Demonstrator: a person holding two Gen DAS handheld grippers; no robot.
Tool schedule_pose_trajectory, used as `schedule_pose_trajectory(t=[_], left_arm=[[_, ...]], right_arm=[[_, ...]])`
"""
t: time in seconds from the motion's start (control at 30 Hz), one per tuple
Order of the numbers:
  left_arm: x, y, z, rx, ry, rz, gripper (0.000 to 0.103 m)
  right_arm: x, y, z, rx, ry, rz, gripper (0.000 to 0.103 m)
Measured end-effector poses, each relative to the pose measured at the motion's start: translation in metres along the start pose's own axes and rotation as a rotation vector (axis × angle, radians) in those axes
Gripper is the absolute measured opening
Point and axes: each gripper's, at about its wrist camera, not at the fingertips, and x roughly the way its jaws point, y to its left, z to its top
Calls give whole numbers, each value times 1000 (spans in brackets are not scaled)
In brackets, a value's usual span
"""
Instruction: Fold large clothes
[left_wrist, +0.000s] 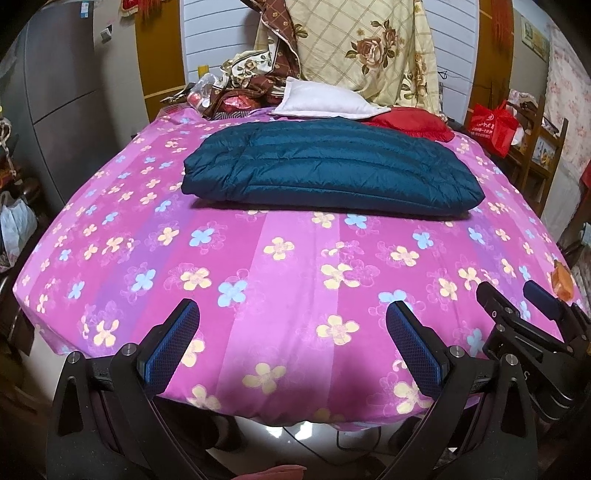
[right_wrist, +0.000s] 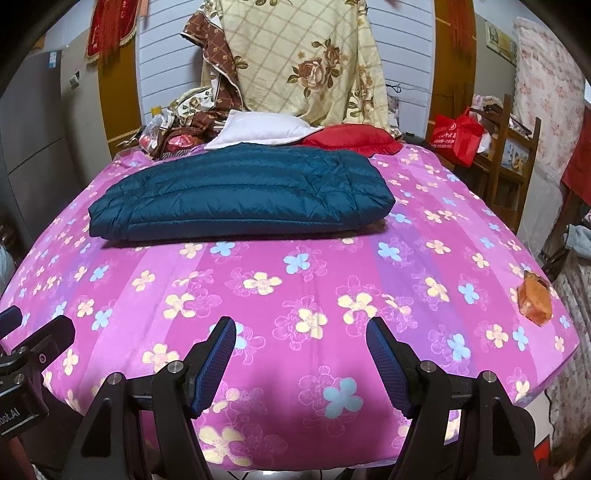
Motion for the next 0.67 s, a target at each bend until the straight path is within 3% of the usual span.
schedule_pose_trajectory(t=[0.67], left_arm=[[-2, -1, -2, 15, -13, -12, 100]], right_arm=[[0, 2, -1, -8, -6, -8, 71]])
